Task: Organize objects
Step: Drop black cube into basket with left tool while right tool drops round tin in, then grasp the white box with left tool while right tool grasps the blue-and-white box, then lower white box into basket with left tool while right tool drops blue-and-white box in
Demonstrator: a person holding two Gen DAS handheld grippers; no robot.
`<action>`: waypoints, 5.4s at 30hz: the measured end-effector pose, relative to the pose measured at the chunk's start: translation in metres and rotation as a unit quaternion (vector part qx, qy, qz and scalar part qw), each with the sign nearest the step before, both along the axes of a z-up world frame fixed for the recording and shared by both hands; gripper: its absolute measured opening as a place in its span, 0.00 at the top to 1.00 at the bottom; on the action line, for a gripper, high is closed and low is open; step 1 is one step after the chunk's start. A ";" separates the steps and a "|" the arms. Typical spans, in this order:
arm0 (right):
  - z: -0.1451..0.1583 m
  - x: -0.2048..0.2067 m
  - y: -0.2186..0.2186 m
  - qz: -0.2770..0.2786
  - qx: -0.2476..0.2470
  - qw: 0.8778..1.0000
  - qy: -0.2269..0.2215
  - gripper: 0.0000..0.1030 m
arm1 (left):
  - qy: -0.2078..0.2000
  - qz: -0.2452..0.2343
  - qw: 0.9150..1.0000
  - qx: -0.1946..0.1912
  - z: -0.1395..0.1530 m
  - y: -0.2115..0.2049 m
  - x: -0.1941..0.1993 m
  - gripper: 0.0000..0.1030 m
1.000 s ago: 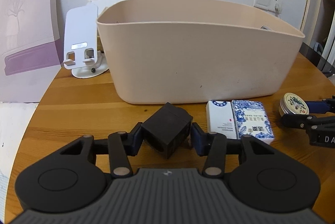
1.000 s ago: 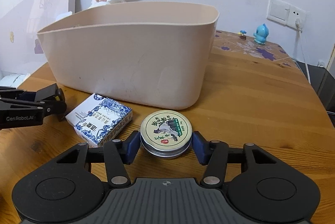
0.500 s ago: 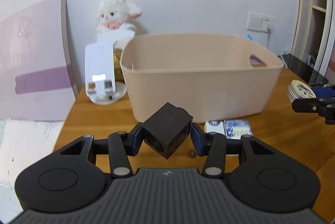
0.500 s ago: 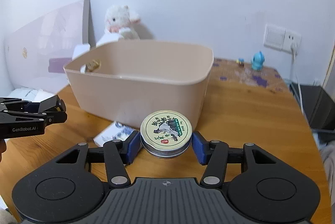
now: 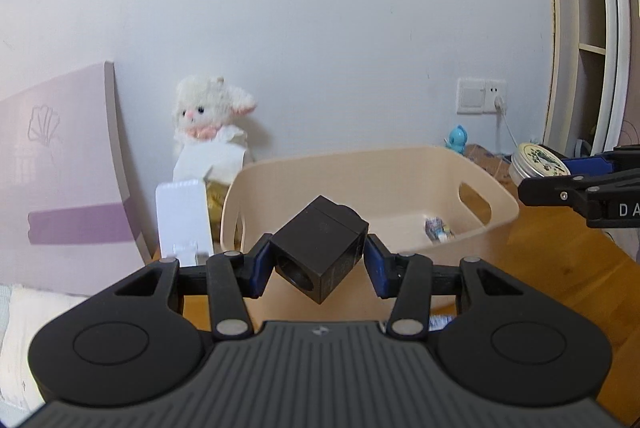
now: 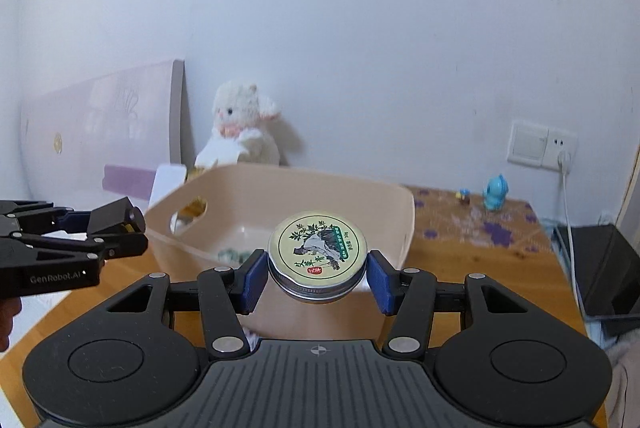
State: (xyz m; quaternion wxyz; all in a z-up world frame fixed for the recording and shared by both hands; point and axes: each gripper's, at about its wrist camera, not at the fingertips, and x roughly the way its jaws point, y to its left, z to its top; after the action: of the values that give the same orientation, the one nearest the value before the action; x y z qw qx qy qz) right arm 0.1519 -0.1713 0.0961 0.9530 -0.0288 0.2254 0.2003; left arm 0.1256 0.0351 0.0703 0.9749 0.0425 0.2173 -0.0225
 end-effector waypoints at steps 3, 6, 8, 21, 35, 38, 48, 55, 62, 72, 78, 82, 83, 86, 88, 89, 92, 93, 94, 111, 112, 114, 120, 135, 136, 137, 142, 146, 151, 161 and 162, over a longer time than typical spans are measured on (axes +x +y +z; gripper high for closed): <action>0.009 0.009 0.003 -0.003 0.004 1.000 -0.010 0.51 | -0.003 0.001 1.000 -0.001 0.004 -0.002 0.014 0.51; 0.012 0.021 0.009 -0.003 0.001 1.000 -0.014 0.51 | -0.002 0.004 1.000 0.003 0.005 -0.005 0.032 0.51; 0.011 0.031 0.014 -0.004 -0.004 1.000 -0.013 0.51 | 0.004 0.004 1.000 0.001 0.004 -0.007 0.047 0.51; -0.019 0.098 0.039 -0.015 -0.035 0.998 0.047 0.51 | 0.066 0.018 0.997 0.034 -0.038 -0.029 0.125 0.51; -0.054 0.111 0.043 -0.018 -0.057 0.992 0.107 0.38 | 0.141 0.038 0.989 0.001 -0.057 -0.022 0.138 0.46; -0.042 0.102 0.043 -0.018 -0.056 0.995 0.085 0.29 | 0.130 0.038 0.991 0.000 -0.050 -0.018 0.127 0.41; -0.009 0.065 0.035 -0.015 -0.032 0.998 0.055 0.04 | 0.105 0.052 0.993 0.002 -0.019 0.002 0.084 0.29; -0.007 0.028 0.032 -0.008 -0.036 0.998 0.055 0.00 | 0.104 0.050 0.993 0.017 -0.017 0.007 0.039 0.23; -0.024 -0.003 0.026 -0.006 -0.050 0.996 0.074 0.00 | 0.118 0.049 0.992 0.017 -0.031 0.013 0.011 0.23; -0.068 -0.024 0.021 -0.016 -0.071 0.990 0.120 0.00 | 0.148 0.038 0.988 0.018 -0.067 0.010 -0.014 0.23; -0.094 -0.025 0.028 -0.018 -0.081 0.985 0.153 0.00 | 0.172 0.037 0.984 0.017 -0.091 0.012 -0.016 0.23; -0.110 -0.024 0.034 -0.014 -0.089 0.981 0.170 0.00 | 0.184 0.038 0.982 0.016 -0.106 0.013 -0.014 0.23; -0.114 -0.023 0.035 -0.012 -0.091 0.980 0.174 0.00 | 0.187 0.038 0.982 0.015 -0.109 0.014 -0.013 0.23; -0.121 -0.020 0.040 -0.007 -0.093 0.979 0.182 0.00 | 0.192 0.041 0.981 0.011 -0.115 0.019 -0.008 0.23; -0.123 -0.017 0.042 -0.005 -0.087 0.979 0.182 0.00 | 0.193 0.044 0.980 0.007 -0.118 0.022 -0.006 0.23; -0.123 -0.016 0.044 -0.004 -0.082 0.980 0.181 0.00 | 0.194 0.046 0.980 0.005 -0.119 0.023 -0.005 0.23; -0.122 -0.010 0.047 -0.007 -0.068 0.982 0.174 0.00 | 0.195 0.047 0.980 0.000 -0.121 0.028 0.000 0.23; -0.122 -0.008 0.048 -0.009 -0.064 0.983 0.171 0.00 | 0.195 0.048 0.980 0.001 -0.122 0.029 0.002 0.23; -0.123 -0.005 0.050 -0.011 -0.059 0.984 0.170 0.00 | 0.193 0.048 0.980 0.002 -0.122 0.029 0.003 0.22; -0.138 0.027 0.059 -0.048 -0.052 0.984 0.162 0.00 | 0.181 0.042 0.983 0.002 -0.123 0.021 0.020 0.21; -0.138 0.027 0.055 -0.050 -0.053 0.984 0.164 0.00 | 0.180 0.039 0.983 -0.002 -0.122 0.019 0.021 0.21; -0.140 0.029 0.046 -0.054 -0.050 0.983 0.170 0.00 | 0.180 0.034 0.983 -0.007 -0.120 0.015 0.022 0.21; -0.141 0.032 0.023 -0.055 -0.047 0.983 0.171 0.01 | 0.169 0.019 0.985 -0.021 -0.111 -0.004 0.027 0.20; -0.146 0.027 0.009 -0.029 -0.087 0.984 0.154 0.00 | 0.196 0.013 0.980 -0.028 -0.124 -0.038 0.055 0.20; -0.146 0.027 0.011 -0.026 -0.089 0.984 0.151 0.00 | 0.197 0.014 0.980 -0.021 -0.126 -0.040 0.057 0.21; -0.146 0.028 0.013 -0.022 -0.092 0.985 0.148 0.01 | 0.198 0.016 0.980 -0.016 -0.127 -0.041 0.057 0.21; -0.145 0.024 0.020 0.002 -0.082 0.987 0.138 0.25 | 0.186 0.010 0.982 -0.021 -0.127 -0.037 0.054 0.45; -0.142 0.019 0.026 0.013 -0.085 0.988 0.131 0.53 | 0.185 0.015 0.982 -0.031 -0.124 -0.028 0.050 0.68; -0.140 0.015 0.026 0.014 -0.088 0.987 0.136 0.58 | 0.177 0.014 0.984 -0.030 -0.125 -0.020 0.037 0.69; -0.124 -0.008 0.002 0.009 -0.068 0.987 0.142 0.58 | 0.162 -0.007 0.987 -0.008 -0.108 -0.014 0.002 0.69; -0.121 -0.009 0.000 0.009 -0.067 0.988 0.141 0.58 | 0.158 -0.010 0.987 -0.005 -0.104 -0.015 -0.003 0.69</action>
State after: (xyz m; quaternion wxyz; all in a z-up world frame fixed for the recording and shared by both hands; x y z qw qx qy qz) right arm 0.1429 -0.1711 -0.0249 0.9058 -0.0661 0.3700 0.1957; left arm 0.1227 0.0206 -0.0338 0.9284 0.0357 0.3676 -0.0398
